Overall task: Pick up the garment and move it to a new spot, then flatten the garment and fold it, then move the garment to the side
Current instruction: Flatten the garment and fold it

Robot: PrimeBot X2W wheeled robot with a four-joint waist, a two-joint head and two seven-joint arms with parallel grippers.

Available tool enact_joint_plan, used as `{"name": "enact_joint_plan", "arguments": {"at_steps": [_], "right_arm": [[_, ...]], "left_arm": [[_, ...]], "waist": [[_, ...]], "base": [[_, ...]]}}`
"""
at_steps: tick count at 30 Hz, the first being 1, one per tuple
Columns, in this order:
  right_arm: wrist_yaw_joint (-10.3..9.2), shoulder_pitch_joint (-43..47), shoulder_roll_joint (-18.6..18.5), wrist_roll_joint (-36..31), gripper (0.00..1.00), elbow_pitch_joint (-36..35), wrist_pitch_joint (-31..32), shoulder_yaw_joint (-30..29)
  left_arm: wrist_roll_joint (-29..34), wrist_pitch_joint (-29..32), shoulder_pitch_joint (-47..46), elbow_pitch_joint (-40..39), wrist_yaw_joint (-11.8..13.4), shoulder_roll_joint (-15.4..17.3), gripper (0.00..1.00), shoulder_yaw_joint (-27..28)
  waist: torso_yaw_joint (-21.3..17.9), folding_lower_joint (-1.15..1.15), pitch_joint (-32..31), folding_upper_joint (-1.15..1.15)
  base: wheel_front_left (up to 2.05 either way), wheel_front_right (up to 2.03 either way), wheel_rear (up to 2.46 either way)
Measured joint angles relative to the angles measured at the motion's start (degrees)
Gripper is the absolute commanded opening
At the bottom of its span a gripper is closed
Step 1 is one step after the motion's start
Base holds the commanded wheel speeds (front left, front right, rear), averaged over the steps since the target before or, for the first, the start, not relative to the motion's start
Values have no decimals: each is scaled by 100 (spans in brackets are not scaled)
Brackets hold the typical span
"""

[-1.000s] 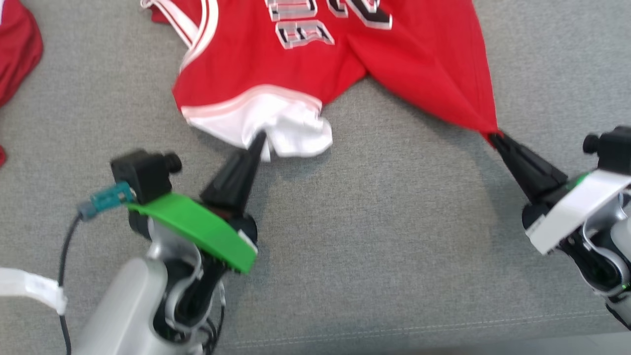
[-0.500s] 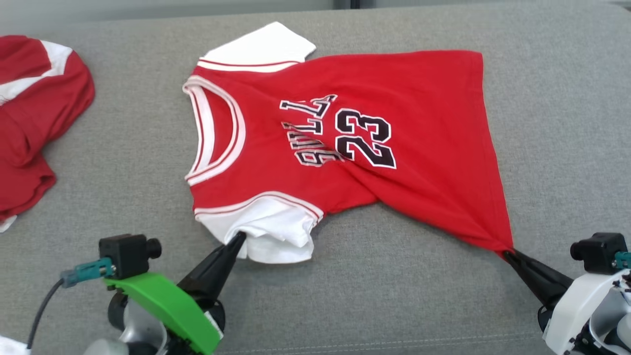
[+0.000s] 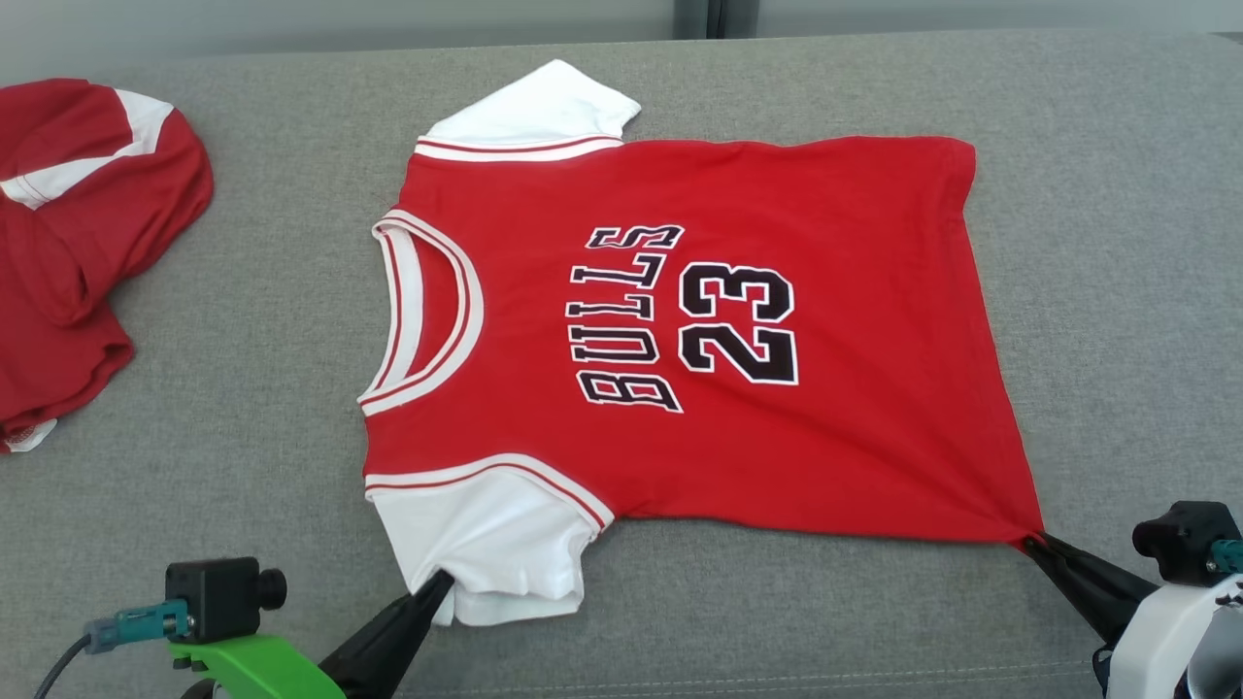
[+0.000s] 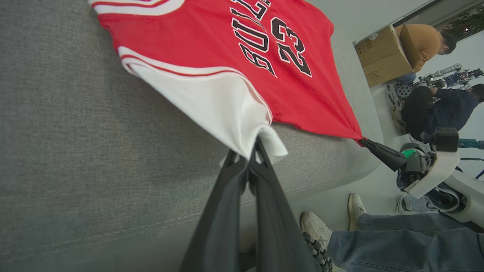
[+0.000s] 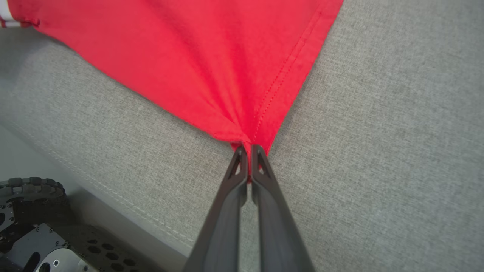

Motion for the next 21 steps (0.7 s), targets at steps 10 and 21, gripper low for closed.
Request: {"name": "enact_joint_plan", "arguments": {"at_steps": [10,21], "right_arm": [[-105,84,20,-142,0,271,-48,81],[-137,11,365,-360,0,512,-91,282]], "left_arm": [[-63,101,369,66,46,172,0,174],[-433,118,417,667,48,-221,0,1]], "waist": [[138,0,109,0],[277,0,56,0]], "base": [[0,0,0],[0,0,0]]}}
